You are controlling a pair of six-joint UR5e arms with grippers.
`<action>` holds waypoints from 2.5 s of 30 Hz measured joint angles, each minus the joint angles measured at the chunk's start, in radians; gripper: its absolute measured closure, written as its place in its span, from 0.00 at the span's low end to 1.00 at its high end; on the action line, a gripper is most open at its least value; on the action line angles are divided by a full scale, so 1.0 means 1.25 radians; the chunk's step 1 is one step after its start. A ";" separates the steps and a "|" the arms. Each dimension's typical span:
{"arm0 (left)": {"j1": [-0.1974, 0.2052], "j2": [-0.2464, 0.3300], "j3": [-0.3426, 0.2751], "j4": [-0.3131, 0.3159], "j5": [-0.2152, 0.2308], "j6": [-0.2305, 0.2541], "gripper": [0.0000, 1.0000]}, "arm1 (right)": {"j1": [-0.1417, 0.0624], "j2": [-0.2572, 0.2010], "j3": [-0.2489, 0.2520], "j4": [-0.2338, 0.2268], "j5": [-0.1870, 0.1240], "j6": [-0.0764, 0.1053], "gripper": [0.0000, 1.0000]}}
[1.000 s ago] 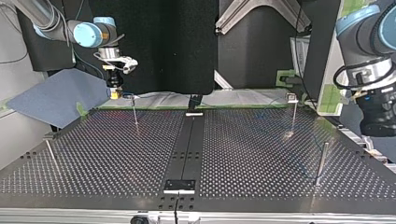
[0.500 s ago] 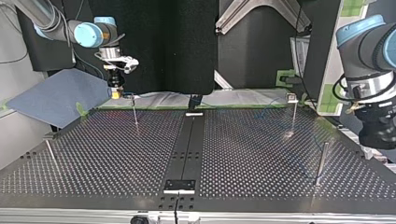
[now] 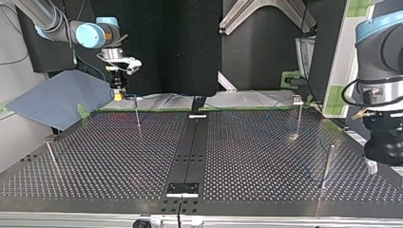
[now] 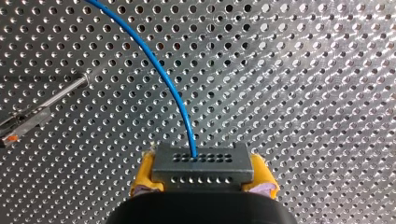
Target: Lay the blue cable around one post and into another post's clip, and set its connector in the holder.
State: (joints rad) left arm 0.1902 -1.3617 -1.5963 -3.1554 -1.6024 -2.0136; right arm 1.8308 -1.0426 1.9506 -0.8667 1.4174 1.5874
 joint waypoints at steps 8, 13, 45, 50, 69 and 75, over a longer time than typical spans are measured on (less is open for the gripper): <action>-0.014 -0.015 0.050 -0.050 0.015 0.050 0.00 | 0.000 0.000 0.000 -0.001 0.000 0.001 1.00; -0.020 -0.027 0.086 -0.087 -0.012 0.085 0.00 | 0.000 0.000 0.000 -0.001 0.000 0.002 1.00; -0.055 -0.058 0.089 -0.313 -0.022 0.124 0.00 | 0.006 0.000 0.000 0.000 -0.001 0.003 1.00; -0.056 -0.059 0.089 -0.348 -0.036 0.124 0.00 | 0.007 0.000 0.000 0.000 -0.001 0.002 1.00; -0.064 -0.058 0.089 -0.479 -0.110 0.127 0.00 | 0.012 0.000 0.000 -0.002 0.002 0.000 1.00; -0.065 -0.058 0.089 -0.522 -0.112 0.129 0.00 | 0.013 0.000 0.000 -0.003 0.003 0.000 1.00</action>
State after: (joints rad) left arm 0.1091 -1.4348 -1.4846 -3.8083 -1.7429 -1.8523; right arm 1.8475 -1.0426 1.9507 -0.8700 1.4205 1.5880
